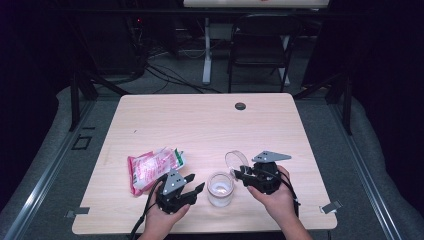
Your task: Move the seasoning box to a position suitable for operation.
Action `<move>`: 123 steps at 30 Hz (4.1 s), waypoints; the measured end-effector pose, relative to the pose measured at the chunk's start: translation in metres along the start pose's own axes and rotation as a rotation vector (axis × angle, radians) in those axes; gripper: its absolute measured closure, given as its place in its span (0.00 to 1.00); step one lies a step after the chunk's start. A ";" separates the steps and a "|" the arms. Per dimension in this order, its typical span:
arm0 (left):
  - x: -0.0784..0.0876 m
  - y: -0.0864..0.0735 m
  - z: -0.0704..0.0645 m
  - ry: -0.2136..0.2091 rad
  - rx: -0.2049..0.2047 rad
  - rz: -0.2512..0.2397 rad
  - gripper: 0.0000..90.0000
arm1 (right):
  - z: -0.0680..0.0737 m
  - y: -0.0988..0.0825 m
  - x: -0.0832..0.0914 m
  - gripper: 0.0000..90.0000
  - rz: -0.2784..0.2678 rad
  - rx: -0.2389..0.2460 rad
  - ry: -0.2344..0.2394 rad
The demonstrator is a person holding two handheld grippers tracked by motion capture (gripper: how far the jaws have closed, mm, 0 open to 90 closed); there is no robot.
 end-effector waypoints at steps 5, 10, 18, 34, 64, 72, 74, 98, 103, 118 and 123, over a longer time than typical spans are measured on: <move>0.001 0.000 0.002 0.003 0.004 -0.003 0.60 | -0.002 0.002 -0.001 0.76 -0.008 0.008 -0.004; 0.003 0.000 0.005 0.011 0.005 -0.002 0.60 | -0.004 0.005 0.000 0.77 -0.023 0.012 -0.011; 0.009 0.001 0.013 0.024 0.027 -0.016 0.60 | -0.008 0.006 -0.001 0.71 -0.029 0.011 -0.010; 0.030 0.010 0.035 0.053 0.065 -0.061 0.56 | -0.003 0.002 0.010 0.57 -0.013 0.036 0.022; 0.041 0.003 0.085 0.195 0.066 -0.021 0.50 | -0.010 0.002 0.005 0.75 -0.010 0.032 0.028; 0.029 -0.003 0.080 0.229 0.003 0.017 0.50 | -0.006 0.001 0.008 0.67 -0.013 0.037 0.037; 0.027 -0.004 0.080 0.237 -0.004 0.023 0.50 | -0.005 0.001 0.008 0.66 -0.021 0.035 0.033; 0.002 -0.014 0.097 0.369 -0.081 0.109 0.52 | -0.001 -0.002 0.019 0.61 -0.023 0.052 0.019; 0.000 -0.015 0.102 0.388 -0.073 0.111 0.54 | 0.000 -0.003 0.021 0.61 -0.024 0.048 0.014; -0.015 -0.012 0.101 0.441 -0.121 0.108 0.60 | -0.001 -0.009 0.033 0.60 -0.021 0.055 -0.008; -0.018 -0.009 0.101 0.448 -0.130 0.088 0.66 | 0.000 -0.010 0.038 0.60 -0.012 0.074 -0.007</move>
Point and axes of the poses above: each handheld gripper's, and its own axes: x roughly backward along the jaws, y roughly out of its top, z roughly to its left, the point moved 4 cm from there along -x, roughly forward along the jaws, and after that the axes turned 12 degrees about x, right-handed, at the moved point
